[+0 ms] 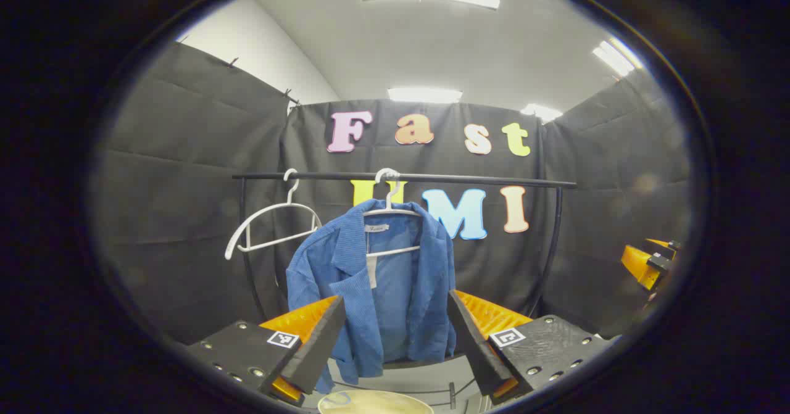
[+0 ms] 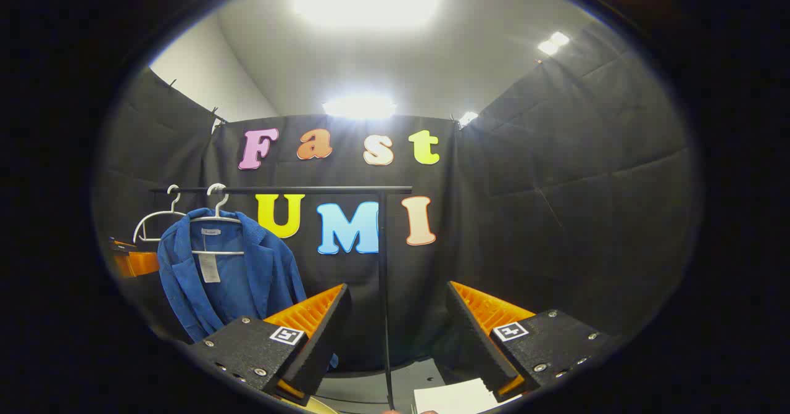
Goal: Grasp the clothes on the hanger with both hands and then place them into the laundry hamper below.
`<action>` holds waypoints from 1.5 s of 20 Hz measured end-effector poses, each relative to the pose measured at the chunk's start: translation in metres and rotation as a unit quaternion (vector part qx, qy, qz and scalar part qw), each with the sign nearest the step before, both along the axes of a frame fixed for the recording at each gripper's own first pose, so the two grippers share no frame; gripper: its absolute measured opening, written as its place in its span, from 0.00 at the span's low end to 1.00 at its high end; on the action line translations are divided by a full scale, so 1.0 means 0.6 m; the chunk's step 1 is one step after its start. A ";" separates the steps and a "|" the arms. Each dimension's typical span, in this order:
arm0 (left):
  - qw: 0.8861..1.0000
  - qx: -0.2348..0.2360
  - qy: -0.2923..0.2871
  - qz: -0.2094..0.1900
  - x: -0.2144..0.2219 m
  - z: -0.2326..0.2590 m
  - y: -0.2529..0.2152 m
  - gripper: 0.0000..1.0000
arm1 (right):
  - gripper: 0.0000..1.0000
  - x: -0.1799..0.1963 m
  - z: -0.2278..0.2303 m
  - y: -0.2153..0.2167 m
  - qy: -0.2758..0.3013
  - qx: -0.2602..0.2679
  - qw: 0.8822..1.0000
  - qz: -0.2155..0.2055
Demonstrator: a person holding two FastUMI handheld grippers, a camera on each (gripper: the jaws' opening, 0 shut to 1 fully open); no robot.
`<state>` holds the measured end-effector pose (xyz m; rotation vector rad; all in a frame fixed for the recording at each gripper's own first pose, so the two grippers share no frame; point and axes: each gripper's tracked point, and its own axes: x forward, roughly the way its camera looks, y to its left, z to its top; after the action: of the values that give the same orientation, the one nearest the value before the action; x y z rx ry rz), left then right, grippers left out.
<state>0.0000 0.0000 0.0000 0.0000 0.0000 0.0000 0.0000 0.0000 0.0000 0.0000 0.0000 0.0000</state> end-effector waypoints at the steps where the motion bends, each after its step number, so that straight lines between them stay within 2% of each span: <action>1: 1.000 -0.002 0.001 -0.002 -0.002 -0.007 0.000 0.95 | 0.95 0.000 -0.004 0.004 0.004 0.000 1.000 0.003; 17: 1.000 -0.024 0.007 0.013 0.013 -0.050 0.094 0.95 | 0.95 -0.006 -0.009 0.090 0.022 -0.007 0.999 0.036; 25: 0.999 -0.045 0.007 0.028 0.021 -0.066 0.211 0.95 | 0.95 0.011 -0.019 0.240 0.045 -0.017 0.994 0.100; 26: 0.998 -0.047 0.006 0.030 0.023 -0.064 0.228 0.95 | 0.92 0.016 -0.022 0.265 0.054 -0.017 0.992 0.112; 27: 0.998 -0.049 0.006 0.027 0.024 -0.059 0.237 0.95 | 0.95 0.021 -0.025 0.293 0.060 -0.016 0.990 0.126; 30: 0.998 -0.060 -0.003 0.017 0.029 -0.030 0.260 0.95 | 0.95 0.043 -0.028 0.348 0.070 -0.014 0.987 0.147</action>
<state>0.0172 0.1557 -0.0181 -0.1211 -0.0060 0.0339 0.0255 0.2088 -0.0168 -0.0281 0.1404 0.2954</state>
